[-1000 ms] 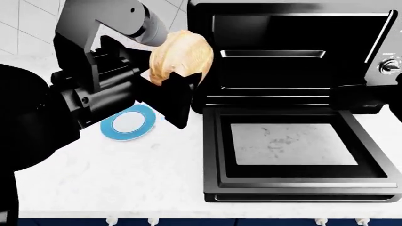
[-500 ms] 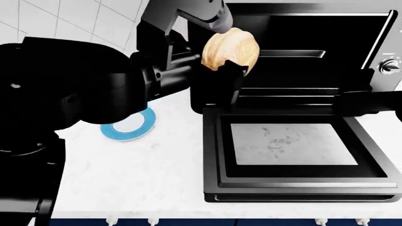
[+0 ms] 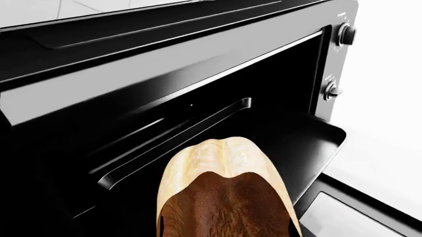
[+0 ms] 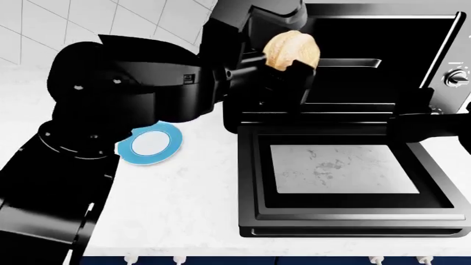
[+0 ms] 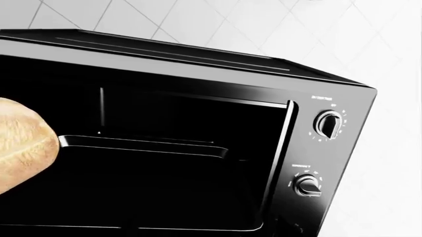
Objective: Place the bread on the tray of the toaster oven.
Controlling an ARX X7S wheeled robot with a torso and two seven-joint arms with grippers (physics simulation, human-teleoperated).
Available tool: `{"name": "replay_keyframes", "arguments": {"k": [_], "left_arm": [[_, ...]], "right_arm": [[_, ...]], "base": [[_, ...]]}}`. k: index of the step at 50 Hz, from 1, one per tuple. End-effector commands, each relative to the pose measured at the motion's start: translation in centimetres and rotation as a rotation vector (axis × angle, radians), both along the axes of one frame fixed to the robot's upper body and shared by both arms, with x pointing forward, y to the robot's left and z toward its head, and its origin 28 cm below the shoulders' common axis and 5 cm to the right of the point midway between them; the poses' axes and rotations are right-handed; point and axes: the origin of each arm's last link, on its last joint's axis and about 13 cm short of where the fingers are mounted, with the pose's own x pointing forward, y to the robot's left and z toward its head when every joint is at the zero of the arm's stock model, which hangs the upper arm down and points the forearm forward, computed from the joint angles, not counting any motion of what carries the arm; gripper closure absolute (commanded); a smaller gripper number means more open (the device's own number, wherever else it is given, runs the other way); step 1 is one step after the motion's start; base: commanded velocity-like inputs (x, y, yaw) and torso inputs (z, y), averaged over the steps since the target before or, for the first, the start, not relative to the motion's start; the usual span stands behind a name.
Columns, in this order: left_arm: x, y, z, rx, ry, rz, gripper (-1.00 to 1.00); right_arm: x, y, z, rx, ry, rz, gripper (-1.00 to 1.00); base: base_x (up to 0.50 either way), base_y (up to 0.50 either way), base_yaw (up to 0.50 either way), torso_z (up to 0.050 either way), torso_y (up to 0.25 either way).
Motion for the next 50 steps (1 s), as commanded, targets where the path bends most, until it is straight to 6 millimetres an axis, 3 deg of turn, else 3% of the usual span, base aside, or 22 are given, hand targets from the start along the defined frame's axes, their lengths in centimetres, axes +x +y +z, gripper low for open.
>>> {"name": "replay_keyframes", "arguments": {"k": [1,14,23,35,50], "left_arm": [[2.0,-1.3,-0.2,0.004,0.037,0.063,1.00],[3.9,-3.2,0.6,-0.009,0.061,0.096,1.00],[4.7,-4.0,-0.9,0.020,0.099,0.112,1.00],[4.3,-4.5,-1.8,0.046,0.154,0.134,1.00],[4.4,-4.5,-1.3,0.048,0.189,0.135,1.00]], "right_arm": [[0.1,0.0,-0.1,0.001,0.002,-0.001,-1.00],[-0.7,-0.2,-0.5,0.003,0.007,-0.011,-1.00],[-1.1,-0.4,-0.9,0.009,0.011,-0.024,-1.00],[-1.1,-0.5,-1.0,0.011,0.012,-0.026,-1.00],[-1.4,-0.7,-1.3,0.018,0.013,-0.033,-1.00]], "base": [[0.00,0.00,0.00,0.000,0.000],[0.00,0.00,0.00,0.000,0.000],[0.00,0.00,0.00,0.000,0.000],[0.00,0.00,0.00,0.000,0.001],[0.00,0.00,0.00,0.000,0.000]]}}
